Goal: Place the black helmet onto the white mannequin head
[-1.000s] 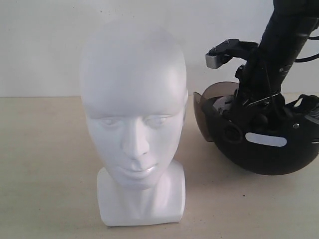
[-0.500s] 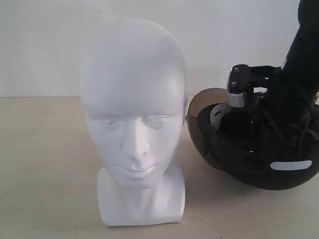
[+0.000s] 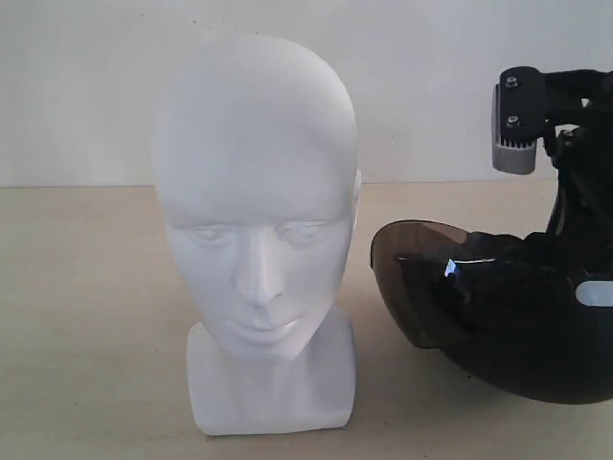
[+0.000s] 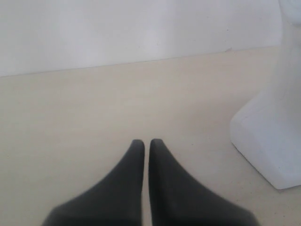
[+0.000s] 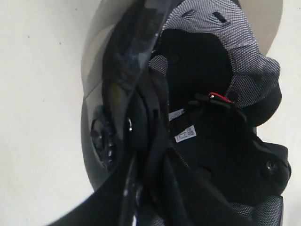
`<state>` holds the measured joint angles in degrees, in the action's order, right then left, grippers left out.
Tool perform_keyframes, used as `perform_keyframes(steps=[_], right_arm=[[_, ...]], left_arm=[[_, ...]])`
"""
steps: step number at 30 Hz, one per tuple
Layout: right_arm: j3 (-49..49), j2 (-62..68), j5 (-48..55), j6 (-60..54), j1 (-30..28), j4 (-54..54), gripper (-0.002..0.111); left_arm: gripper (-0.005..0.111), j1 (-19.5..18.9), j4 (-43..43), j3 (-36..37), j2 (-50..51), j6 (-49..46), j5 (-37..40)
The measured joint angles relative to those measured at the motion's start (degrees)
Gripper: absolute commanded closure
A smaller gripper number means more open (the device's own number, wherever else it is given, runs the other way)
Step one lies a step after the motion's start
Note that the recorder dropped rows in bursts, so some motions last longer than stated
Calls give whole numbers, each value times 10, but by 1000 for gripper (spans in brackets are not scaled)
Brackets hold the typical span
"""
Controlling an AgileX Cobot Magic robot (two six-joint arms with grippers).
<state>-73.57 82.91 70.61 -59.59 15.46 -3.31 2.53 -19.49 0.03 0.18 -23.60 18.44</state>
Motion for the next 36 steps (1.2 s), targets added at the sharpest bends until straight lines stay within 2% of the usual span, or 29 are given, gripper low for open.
perform_keyframes(steps=[1,3,7,9,12,15,19,22,25,30,36], right_arm=[[0,-3,0,22,0,-1,100],[0,-4,-1,64,0,-2,84],[0,-5,-3,121,0,-1,41],[0,-5,-4,144,0,-1,31],[0,-5,-4,199,0,13,37],[0,-5,-4,333,0,33,45],[0,-5,-4,531,0,45,41],[0,-5,-4,619,0,33,36],[0,-5,-4,668,0,1,35],[0,-21,-5,686,0,0,35],[0,-74,-5,610,0,36,35]], left_arm=[[102,0,0,0,0,0,0],[102,0,0,0,0,0,0],[102,0,0,0,0,0,0],[102,0,0,0,0,0,0],[102,0,0,0,0,0,0],[102,0,0,0,0,0,0],[102,0,0,0,0,0,0],[102,0,0,0,0,0,0],[102,0,0,0,0,0,0],[102,0,0,0,0,0,0],[102,0,0,0,0,0,0]])
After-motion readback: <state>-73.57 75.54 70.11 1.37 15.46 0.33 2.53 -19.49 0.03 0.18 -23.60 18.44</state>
